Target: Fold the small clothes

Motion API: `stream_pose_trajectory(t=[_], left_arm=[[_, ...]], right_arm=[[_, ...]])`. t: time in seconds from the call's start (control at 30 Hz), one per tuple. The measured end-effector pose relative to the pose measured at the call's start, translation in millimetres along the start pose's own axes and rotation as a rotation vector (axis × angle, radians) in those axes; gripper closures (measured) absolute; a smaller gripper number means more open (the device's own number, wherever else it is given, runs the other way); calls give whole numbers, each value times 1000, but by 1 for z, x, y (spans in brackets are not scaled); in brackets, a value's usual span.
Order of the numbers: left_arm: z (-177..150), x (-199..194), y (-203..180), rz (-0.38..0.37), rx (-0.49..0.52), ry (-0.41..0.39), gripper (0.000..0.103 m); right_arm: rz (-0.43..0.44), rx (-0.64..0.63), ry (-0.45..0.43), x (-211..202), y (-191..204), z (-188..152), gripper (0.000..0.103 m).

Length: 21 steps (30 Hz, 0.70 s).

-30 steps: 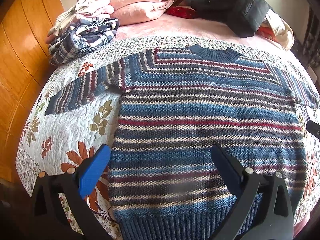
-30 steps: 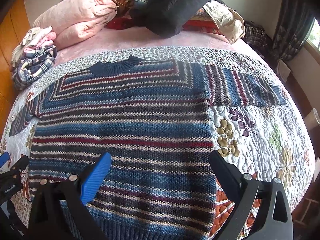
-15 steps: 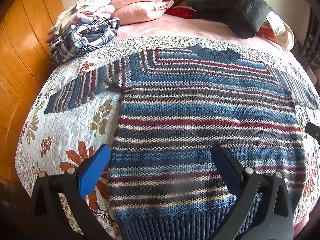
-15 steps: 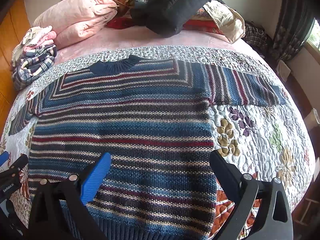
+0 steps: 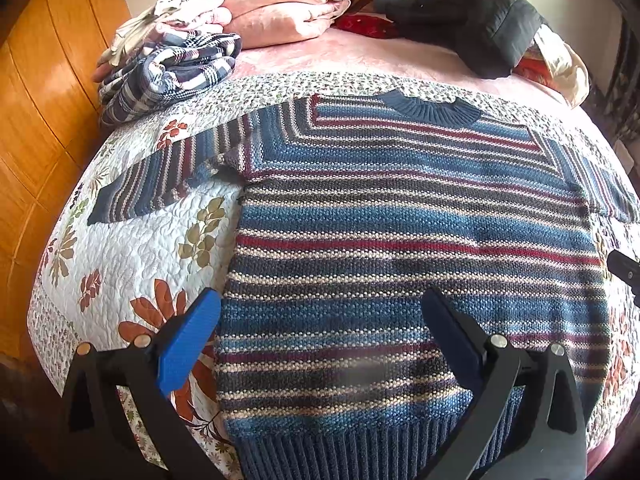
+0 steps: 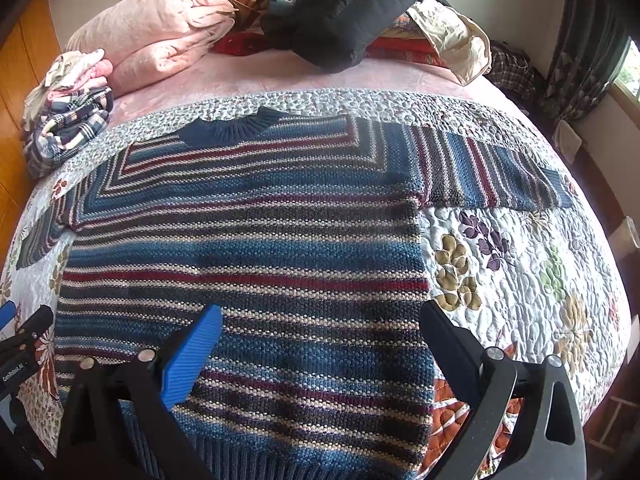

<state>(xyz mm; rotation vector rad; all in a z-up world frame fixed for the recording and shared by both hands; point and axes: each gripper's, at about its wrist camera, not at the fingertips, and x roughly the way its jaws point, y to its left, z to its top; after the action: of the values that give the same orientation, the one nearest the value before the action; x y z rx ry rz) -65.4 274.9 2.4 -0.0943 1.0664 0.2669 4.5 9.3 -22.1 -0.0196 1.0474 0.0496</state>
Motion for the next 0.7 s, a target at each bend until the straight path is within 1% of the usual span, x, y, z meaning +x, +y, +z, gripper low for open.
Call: stream_pose_trajectory(t=[0.5, 0.6, 0.7], left_arm=[[1, -1, 3, 2, -7, -5, 3], [0, -1, 4, -18, -14, -2, 3], [0, 3, 4, -31, -21, 8, 3]], right_arm=[[-1, -1, -2, -1, 2, 3, 4], [0, -2, -4, -1, 3, 3, 4], [42, 2, -26, 0, 1, 4, 4]])
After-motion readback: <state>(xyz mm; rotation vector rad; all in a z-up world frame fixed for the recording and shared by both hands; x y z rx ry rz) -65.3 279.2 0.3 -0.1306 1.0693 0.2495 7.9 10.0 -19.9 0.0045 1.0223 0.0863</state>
